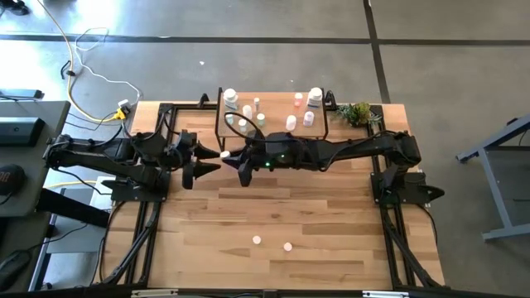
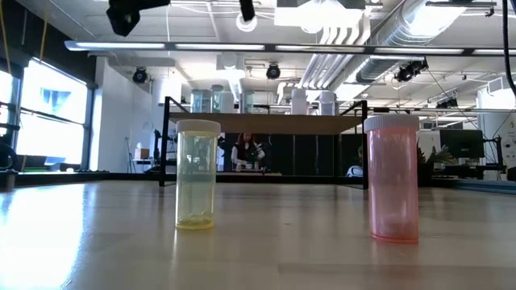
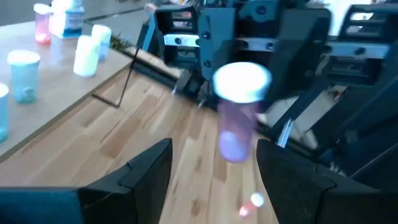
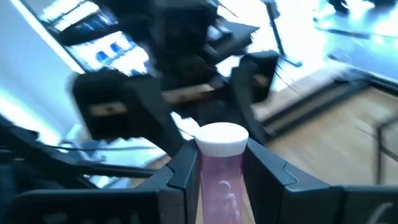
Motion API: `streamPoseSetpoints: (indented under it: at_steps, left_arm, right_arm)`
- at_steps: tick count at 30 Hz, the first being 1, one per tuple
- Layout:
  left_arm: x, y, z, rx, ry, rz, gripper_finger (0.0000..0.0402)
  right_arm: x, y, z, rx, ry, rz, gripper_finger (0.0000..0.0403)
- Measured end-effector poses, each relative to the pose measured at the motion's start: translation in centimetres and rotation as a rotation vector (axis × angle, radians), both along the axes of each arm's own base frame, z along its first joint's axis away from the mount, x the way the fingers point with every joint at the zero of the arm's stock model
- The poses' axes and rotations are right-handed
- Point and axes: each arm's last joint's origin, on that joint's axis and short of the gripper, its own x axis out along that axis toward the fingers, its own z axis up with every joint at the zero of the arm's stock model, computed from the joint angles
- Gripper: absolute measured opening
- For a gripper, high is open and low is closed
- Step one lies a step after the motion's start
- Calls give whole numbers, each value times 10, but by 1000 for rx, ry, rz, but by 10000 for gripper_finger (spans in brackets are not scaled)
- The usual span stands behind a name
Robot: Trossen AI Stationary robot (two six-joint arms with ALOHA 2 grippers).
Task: Pick and place medicine bottles onto shelf by color
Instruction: Put the purple medicine bottle on the shelf
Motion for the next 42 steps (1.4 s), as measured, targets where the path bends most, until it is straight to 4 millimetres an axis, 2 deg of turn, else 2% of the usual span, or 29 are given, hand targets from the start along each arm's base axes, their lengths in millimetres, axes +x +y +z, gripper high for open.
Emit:
streamPoseSetpoints:
  at_steps: [7,18,21,31,35,42]
  left_arm:
    - [11,0,6,-9,-84,-4,225]
    - [22,1,9,4,-142,7,223]
    - [24,0,8,3,-135,-2,203]
    - [25,0,8,54,-135,-23,95]
    - [25,0,8,54,-135,-31,81]
    - [25,0,5,59,-102,-32,85]
  right_arm:
    - [1,1,11,-33,-103,43,90]
    - [1,1,14,-34,-145,44,90]
    - [1,1,14,-34,-145,42,90]
    - [1,1,14,-36,-140,37,90]
    - [1,1,13,-34,-136,39,103]
    - [1,2,6,-13,-54,81,163]
